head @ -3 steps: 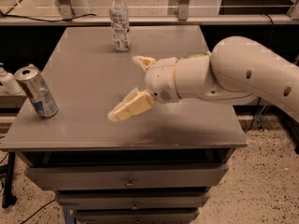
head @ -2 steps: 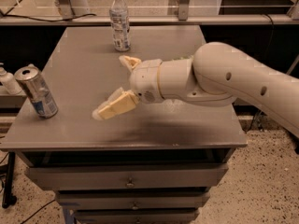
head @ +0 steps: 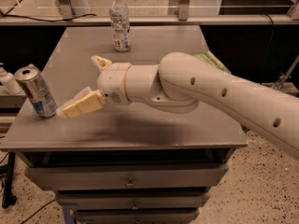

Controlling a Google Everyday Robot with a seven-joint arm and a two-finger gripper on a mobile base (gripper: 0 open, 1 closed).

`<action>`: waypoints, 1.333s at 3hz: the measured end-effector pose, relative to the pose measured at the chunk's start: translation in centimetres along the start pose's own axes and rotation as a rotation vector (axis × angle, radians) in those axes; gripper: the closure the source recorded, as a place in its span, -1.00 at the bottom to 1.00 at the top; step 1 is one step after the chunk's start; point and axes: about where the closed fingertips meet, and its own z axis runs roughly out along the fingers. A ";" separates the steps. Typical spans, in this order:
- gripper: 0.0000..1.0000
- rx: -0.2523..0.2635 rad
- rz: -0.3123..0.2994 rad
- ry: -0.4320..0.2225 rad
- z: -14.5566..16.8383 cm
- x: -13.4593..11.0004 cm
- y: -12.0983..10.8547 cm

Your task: Move redbull can near green jalapeno chip bag

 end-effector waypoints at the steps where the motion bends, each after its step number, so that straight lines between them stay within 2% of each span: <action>1: -1.00 -0.015 -0.004 0.008 0.2 0.1 0.4; 2: -1.00 -0.015 -0.004 0.009 0.3 0.2 0.4; 4: -1.00 -0.040 -0.027 0.003 4.4 2.2 4.5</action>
Offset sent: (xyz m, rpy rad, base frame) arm -0.0271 0.0321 -0.0332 -0.0313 -0.0106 0.0520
